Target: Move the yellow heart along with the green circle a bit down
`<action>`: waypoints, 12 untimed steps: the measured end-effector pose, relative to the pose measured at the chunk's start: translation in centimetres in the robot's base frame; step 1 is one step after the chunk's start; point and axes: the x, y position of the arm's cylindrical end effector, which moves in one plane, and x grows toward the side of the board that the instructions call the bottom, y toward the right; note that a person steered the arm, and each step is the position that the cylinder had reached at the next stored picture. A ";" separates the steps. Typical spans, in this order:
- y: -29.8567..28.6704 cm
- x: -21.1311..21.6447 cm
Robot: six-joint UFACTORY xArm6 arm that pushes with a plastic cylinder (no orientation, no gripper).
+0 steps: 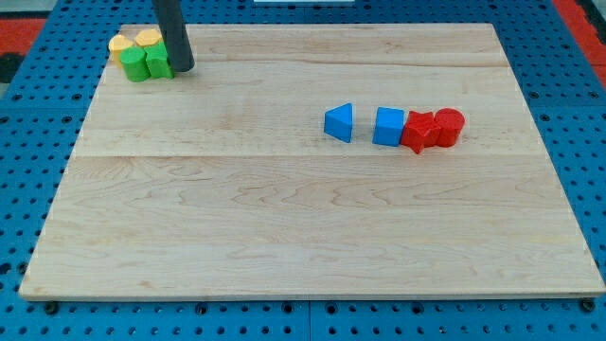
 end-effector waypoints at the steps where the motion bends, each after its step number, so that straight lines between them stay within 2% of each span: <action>1: 0.0 0.1; 4: 1.2 0.0; 7: 11.8 1.5; 8: 13.2 2.9; 9: 11.2 2.7; 10: 10.7 -2.4; 11: 7.4 -7.3; 12: 2.0 -9.0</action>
